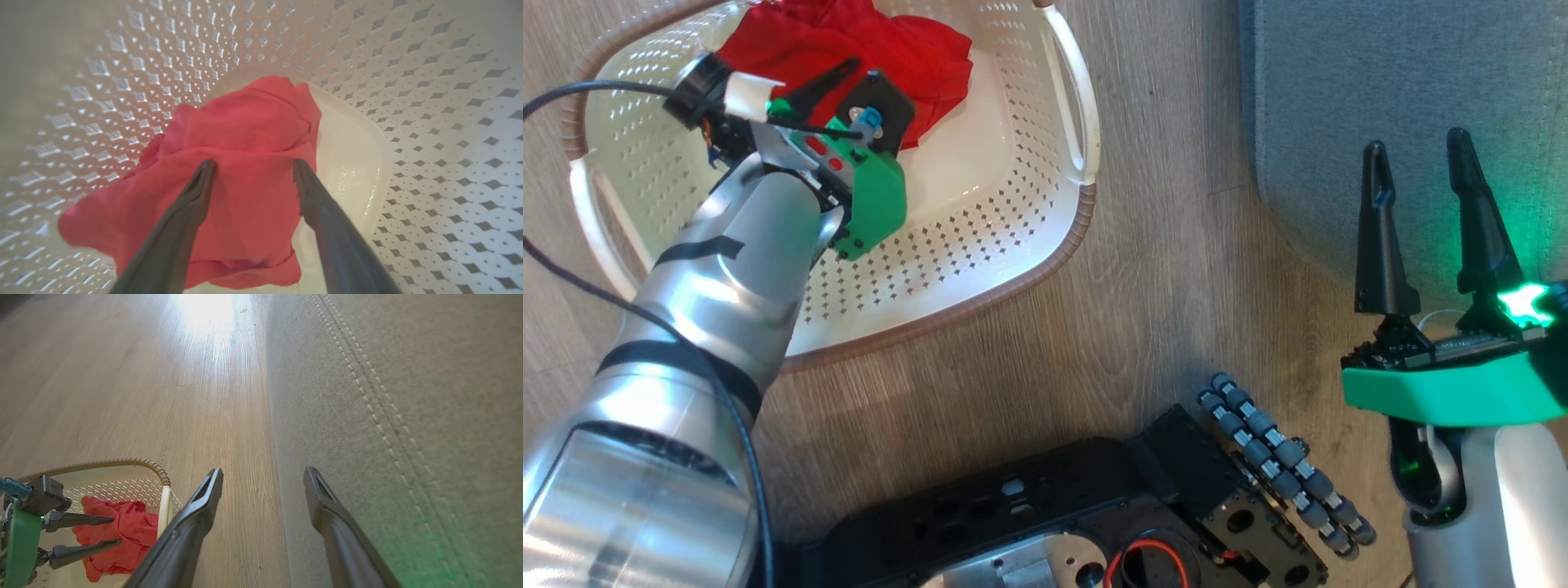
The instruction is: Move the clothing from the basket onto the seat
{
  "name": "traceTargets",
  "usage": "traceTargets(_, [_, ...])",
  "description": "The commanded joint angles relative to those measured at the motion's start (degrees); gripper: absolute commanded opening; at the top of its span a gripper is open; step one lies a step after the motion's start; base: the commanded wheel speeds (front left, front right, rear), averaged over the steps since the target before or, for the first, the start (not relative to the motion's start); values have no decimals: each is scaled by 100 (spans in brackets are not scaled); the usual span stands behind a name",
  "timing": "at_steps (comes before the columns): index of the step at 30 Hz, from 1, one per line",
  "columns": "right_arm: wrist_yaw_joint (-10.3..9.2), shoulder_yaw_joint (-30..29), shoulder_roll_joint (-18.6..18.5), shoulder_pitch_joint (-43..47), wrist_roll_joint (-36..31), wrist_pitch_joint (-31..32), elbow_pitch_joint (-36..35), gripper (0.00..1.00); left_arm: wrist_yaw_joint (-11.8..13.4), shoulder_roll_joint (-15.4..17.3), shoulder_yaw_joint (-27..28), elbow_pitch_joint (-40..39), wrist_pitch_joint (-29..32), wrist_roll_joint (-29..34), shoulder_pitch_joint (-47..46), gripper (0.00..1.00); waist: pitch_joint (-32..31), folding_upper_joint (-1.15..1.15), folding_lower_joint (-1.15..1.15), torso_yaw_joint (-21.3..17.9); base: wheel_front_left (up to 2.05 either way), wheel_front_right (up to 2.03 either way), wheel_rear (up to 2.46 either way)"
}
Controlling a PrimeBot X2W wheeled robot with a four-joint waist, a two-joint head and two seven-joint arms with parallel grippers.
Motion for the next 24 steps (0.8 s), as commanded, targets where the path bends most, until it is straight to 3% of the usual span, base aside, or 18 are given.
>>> traceTargets(1, [-1, 124, -21, 310, 23, -37, -171, 100, -9, 22, 29, -19, -29, 31, 56, 100, 5, 0, 0, -2, 0, 0, 0])
traceTargets(22, [-1, 122, -21, 672, -51, -37, -502, 100, 60, -31, -206, 224, 770, -176, -64, 100, 116, 0, 0, 35, 0, 0, 0])
traceTargets(23, [-1, 124, -21, 668, -57, -37, -502, 100, 50, -25, -202, 225, 790, -199, -66, 89, 120, 0, 0, 42, 0, 0, 0])
traceTargets(24, [-1, 126, -21, 663, -63, -37, -502, 100, 33, -25, -188, 225, 730, -235, -71, 7, 126, 0, 0, 49, 0, 0, 0])
